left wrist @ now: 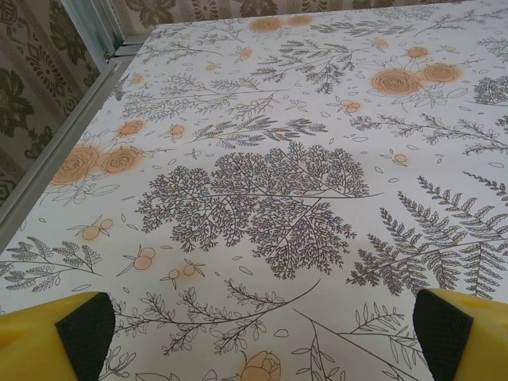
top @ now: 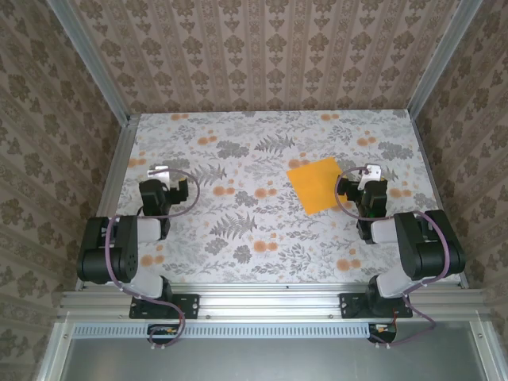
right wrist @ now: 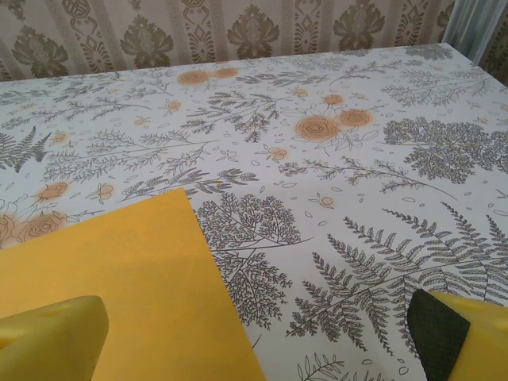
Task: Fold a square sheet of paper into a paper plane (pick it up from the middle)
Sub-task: Move the square sheet of paper to the center of the table.
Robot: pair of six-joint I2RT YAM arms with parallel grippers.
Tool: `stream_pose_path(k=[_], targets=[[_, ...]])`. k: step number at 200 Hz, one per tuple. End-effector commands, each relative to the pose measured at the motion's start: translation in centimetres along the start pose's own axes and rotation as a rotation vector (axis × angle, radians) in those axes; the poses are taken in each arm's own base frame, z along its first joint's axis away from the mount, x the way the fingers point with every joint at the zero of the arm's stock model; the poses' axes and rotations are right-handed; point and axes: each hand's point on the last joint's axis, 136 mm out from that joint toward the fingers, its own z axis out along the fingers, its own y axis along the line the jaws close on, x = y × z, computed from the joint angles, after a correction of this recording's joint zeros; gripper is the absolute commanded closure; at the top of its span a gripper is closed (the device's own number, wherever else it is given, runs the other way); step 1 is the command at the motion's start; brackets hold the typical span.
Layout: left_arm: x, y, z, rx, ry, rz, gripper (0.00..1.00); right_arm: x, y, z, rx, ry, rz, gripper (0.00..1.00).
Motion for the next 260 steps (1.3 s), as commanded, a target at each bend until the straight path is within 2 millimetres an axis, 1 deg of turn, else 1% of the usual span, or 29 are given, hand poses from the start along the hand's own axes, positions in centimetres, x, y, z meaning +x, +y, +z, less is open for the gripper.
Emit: stream_pose_path(k=[1,150,162,180,191,194,197,202,207,210,223,232,238,249,253,260], targets=[[-0.7,0.2,0.3,-0.006,-0.014,0.013,0.0,-1.0,0.3,0.3,-0.017,-0.026,-0.001,0.0],[-0.7,0.1,0.2,0.001,-0.017,0.009,0.0,-1.0,0.3,0.4,-0.017,-0.026,-0.001,0.0],[-0.8,0.1,0.1,0.003,-0.021,0.009,0.0,-1.1,0.6,0.2,-0.031,-0.03,-0.011,0.0],[-1.3,0.3,0.1,0.002,-0.005,0.004,0.0,-2.2,2.8,-0.5,-0.086,-0.023,-0.096,0.0],[-1.7,0.6,-0.1,-0.014,0.003,-0.005,0.0,-3.5,3.0,-0.9,-0.052,-0.007,-0.126,0.0],[-1.8,0.7,-0.1,-0.017,0.007,-0.007,0.0,-3.1,3.0,-0.8,-0.042,0.019,-0.135,0.0],[-2.0,0.8,-0.3,-0.02,0.01,-0.01,0.0,-4.3,3.1,-1.2,-0.035,0.001,-0.134,0.0],[-2.1,0.9,-0.4,-0.022,0.018,-0.017,0.0,-4.7,3.1,-1.4,-0.02,0.02,-0.135,0.0],[-2.4,1.1,-0.6,-0.025,0.025,-0.024,0.0,-5.3,3.0,-1.6,0.0,0.035,-0.124,0.0],[-2.6,1.3,-0.7,-0.028,0.026,-0.026,0.0,-5.4,2.8,-1.7,0.013,0.052,-0.105,0.0],[-3.2,1.5,-1.3,-0.036,0.055,-0.051,0.0,-6.8,2.6,-2.2,0.045,0.107,-0.007,0.0],[-3.5,2.0,-1.8,-0.062,0.082,-0.092,0.0,-7.0,2.7,-2.5,0.049,0.169,0.053,0.0],[-3.7,2.8,-2.1,-0.107,0.103,-0.144,0.0,-7.1,3.0,-2.6,0.041,0.204,0.088,0.0],[-3.8,3.9,-2.9,-0.176,0.162,-0.247,0.0,-6.9,3.8,-2.6,0.018,0.279,0.145,0.0],[-3.9,3.9,-3.1,-0.175,0.175,-0.271,0.0,-6.8,4.1,-2.6,0.012,0.308,0.175,0.0],[-4.2,3.4,-3.3,-0.149,0.188,-0.298,0.0,-6.0,5.0,-2.6,-0.015,0.383,0.207,0.0]])
